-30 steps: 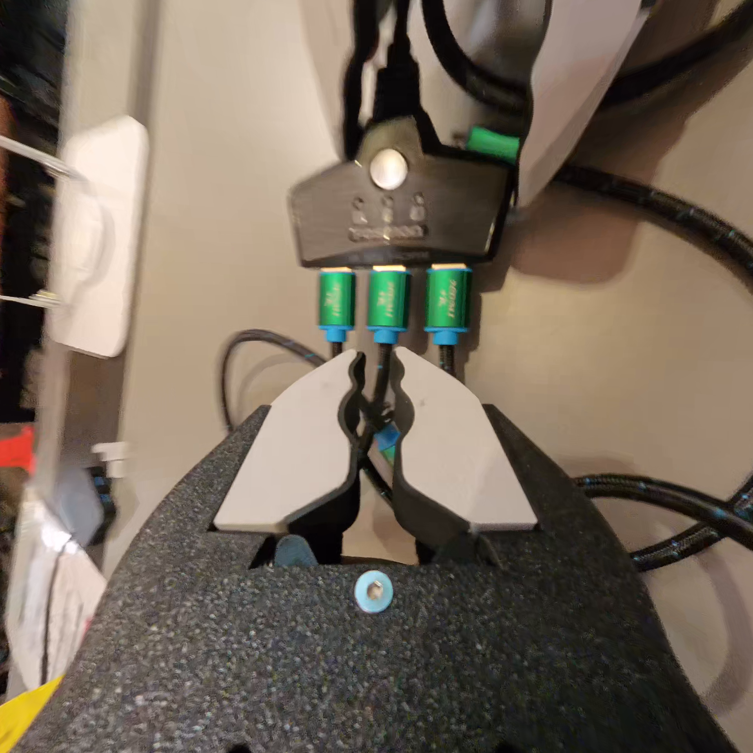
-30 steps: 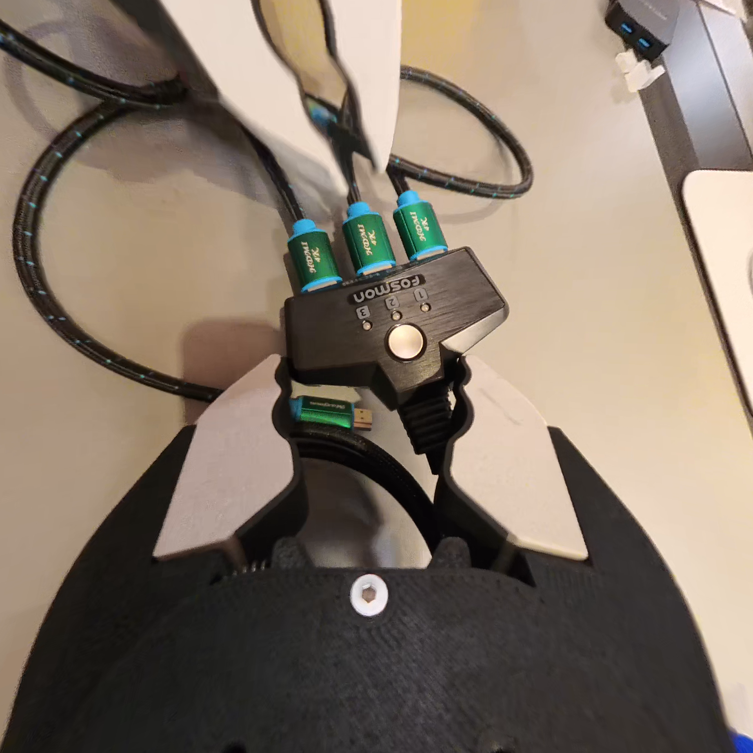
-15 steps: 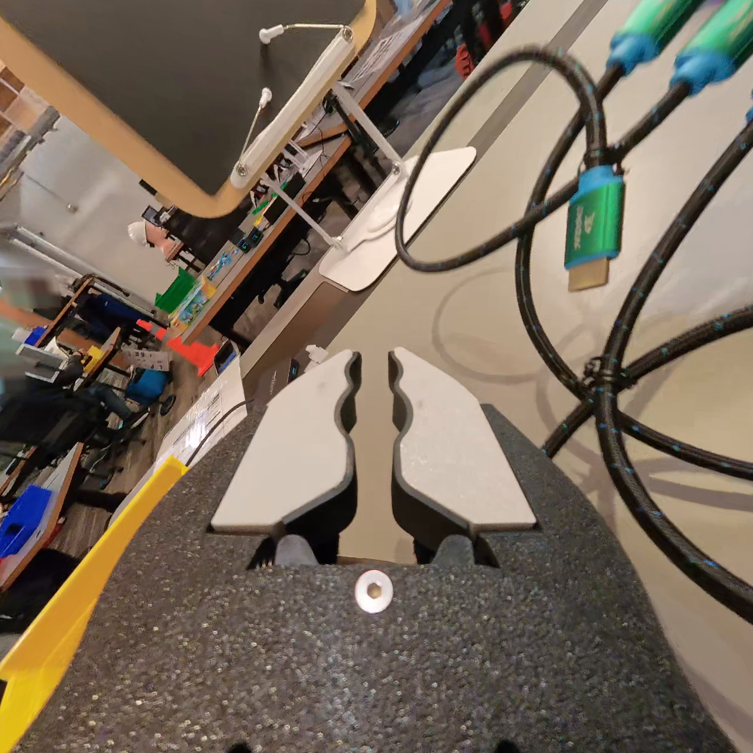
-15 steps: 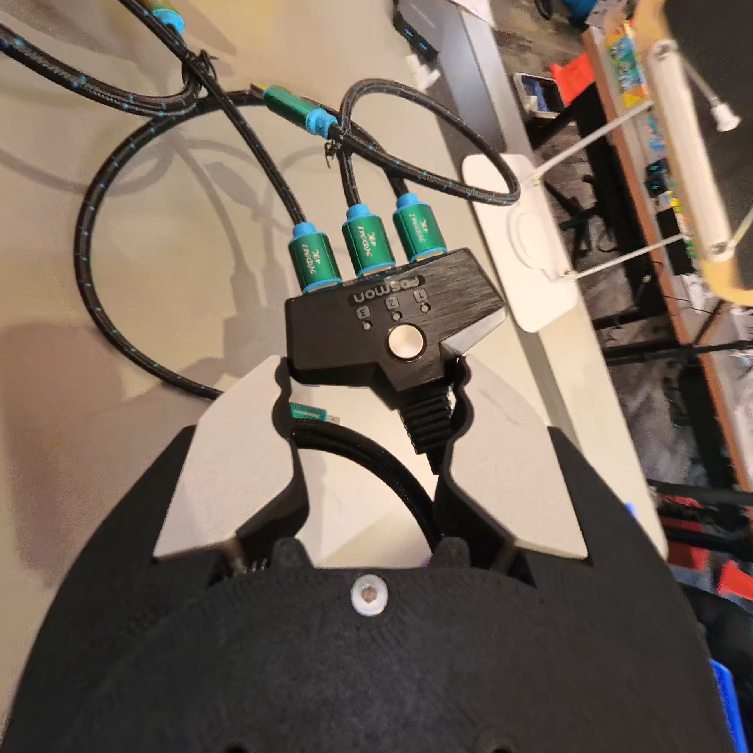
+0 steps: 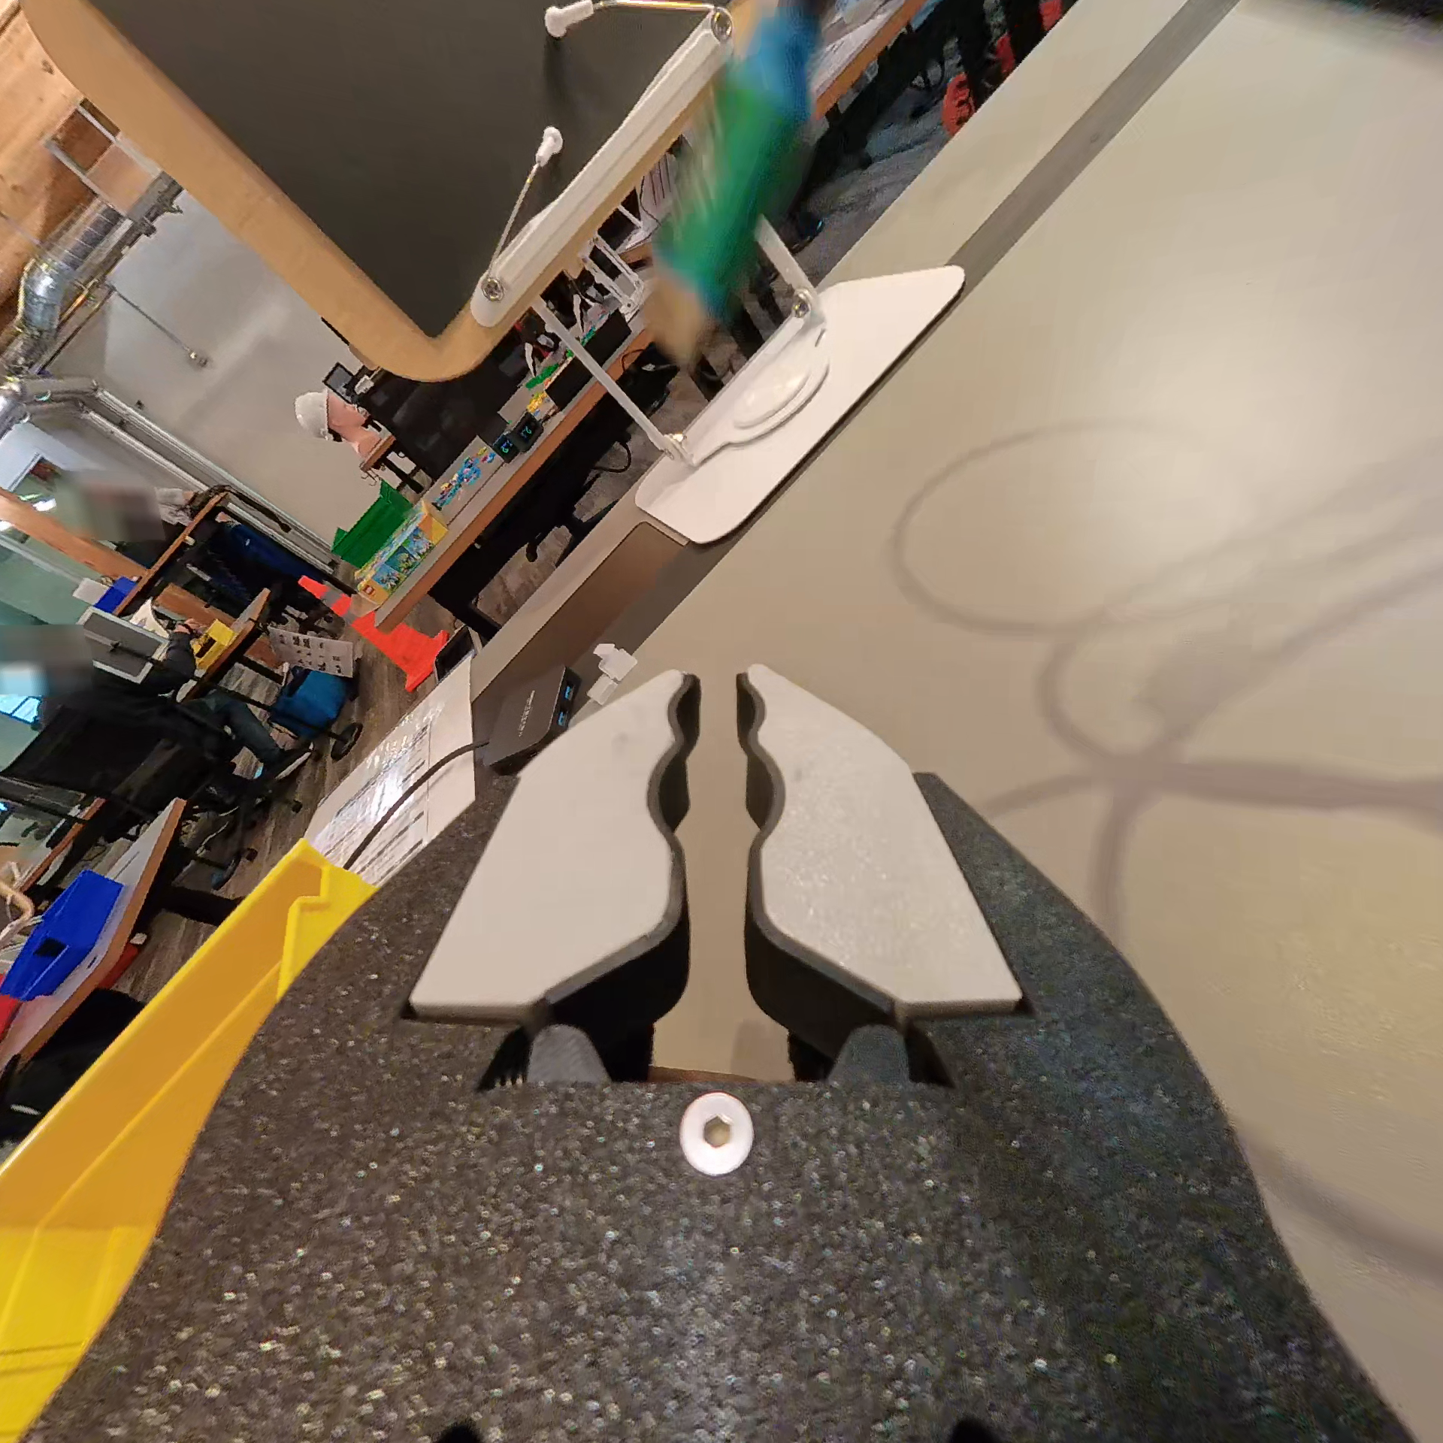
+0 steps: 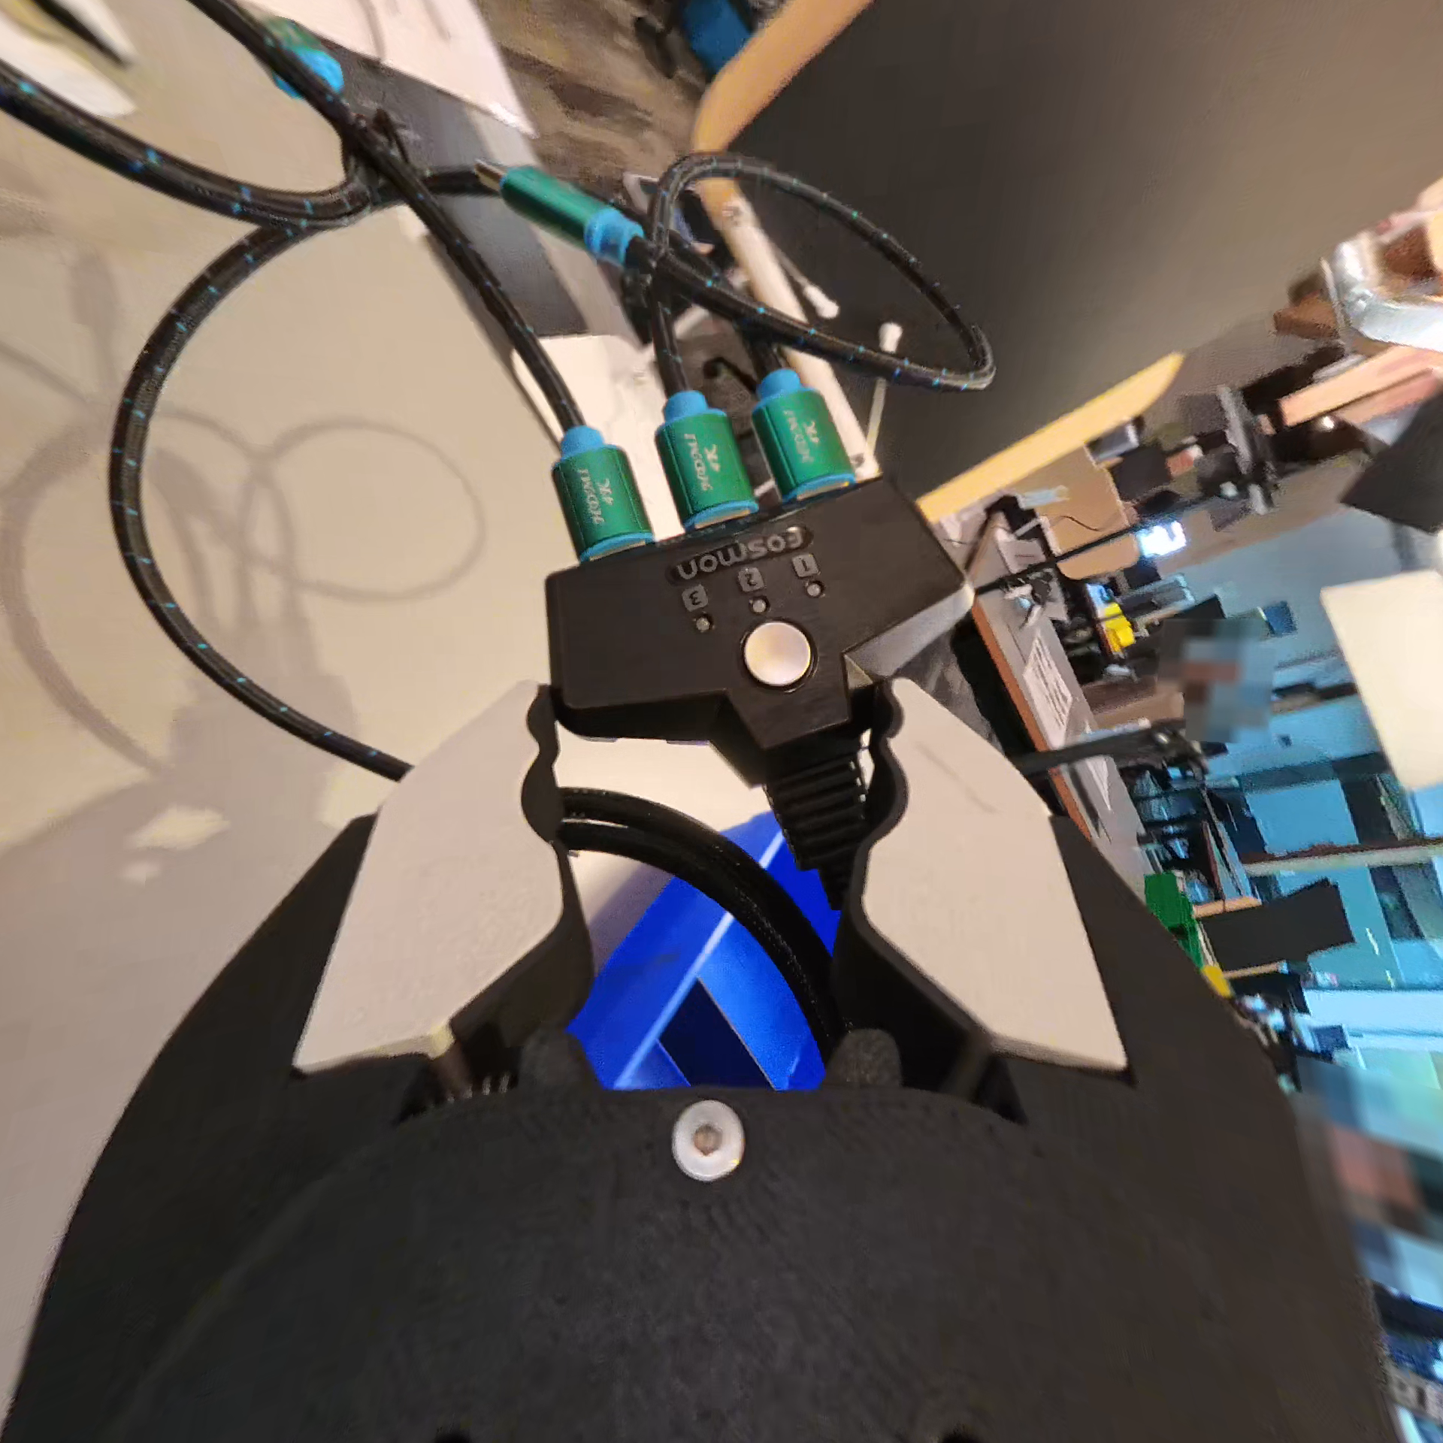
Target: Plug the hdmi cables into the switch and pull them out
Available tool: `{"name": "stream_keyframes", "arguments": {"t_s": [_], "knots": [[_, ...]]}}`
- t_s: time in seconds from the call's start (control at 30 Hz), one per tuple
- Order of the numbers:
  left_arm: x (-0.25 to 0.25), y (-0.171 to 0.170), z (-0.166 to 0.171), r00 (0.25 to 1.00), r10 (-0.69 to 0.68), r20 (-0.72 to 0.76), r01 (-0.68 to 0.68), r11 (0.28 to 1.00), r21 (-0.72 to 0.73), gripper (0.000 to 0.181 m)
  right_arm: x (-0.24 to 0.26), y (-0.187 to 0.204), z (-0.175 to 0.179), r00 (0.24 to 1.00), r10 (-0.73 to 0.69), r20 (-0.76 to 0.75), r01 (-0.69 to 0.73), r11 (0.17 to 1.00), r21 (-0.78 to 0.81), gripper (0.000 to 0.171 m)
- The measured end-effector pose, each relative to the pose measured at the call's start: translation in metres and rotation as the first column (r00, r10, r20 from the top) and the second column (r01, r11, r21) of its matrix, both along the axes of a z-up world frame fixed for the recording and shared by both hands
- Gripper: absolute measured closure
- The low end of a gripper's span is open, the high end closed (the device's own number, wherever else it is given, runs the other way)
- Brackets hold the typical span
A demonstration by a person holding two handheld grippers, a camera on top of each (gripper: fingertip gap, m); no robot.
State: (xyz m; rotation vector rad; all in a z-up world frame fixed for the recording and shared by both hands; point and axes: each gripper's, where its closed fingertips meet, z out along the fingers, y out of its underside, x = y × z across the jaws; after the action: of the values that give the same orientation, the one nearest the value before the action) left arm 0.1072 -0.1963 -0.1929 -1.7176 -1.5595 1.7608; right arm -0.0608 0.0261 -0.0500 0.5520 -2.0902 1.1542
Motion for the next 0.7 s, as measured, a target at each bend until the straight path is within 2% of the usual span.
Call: {"name": "stream_keyframes", "arguments": {"t_s": [0.2,0.33,0.43,0.53,0.63,0.7], "knots": [[-0.005,0.008,-0.005,1.0,-0.025,0.013,0.025,1.0,0.008,0.172,-0.074,0.052,0.04,0.976,-0.178,0.122,0.197,0.965,-0.173,0.094],[-0.009,0.017,-0.014,0.998,-0.051,0.048,0.051,0.999,-0.002,0.172,-0.145,0.098,0.032,0.898,-0.294,0.326,0.38,0.892,-0.243,0.094],[-0.011,0.024,-0.021,0.995,-0.064,0.079,0.065,0.998,-0.01,0.172,-0.192,0.127,-0.002,0.795,-0.352,0.494,0.504,0.837,-0.214,0.094],[-0.011,0.03,-0.027,0.993,-0.072,0.095,0.072,0.997,-0.001,0.172,-0.219,0.142,-0.055,0.679,-0.387,0.623,0.567,0.816,-0.11,0.094],[-0.009,0.036,-0.032,0.991,-0.078,0.105,0.076,0.997,0.018,0.172,-0.229,0.143,-0.105,0.61,-0.434,0.663,0.585,0.811,-0.007,0.094],[-0.006,0.042,-0.036,0.991,-0.078,0.112,0.075,0.997,0.025,0.172,-0.23,0.139,-0.129,0.595,-0.451,0.665,0.574,0.818,0.041,0.095]]}}
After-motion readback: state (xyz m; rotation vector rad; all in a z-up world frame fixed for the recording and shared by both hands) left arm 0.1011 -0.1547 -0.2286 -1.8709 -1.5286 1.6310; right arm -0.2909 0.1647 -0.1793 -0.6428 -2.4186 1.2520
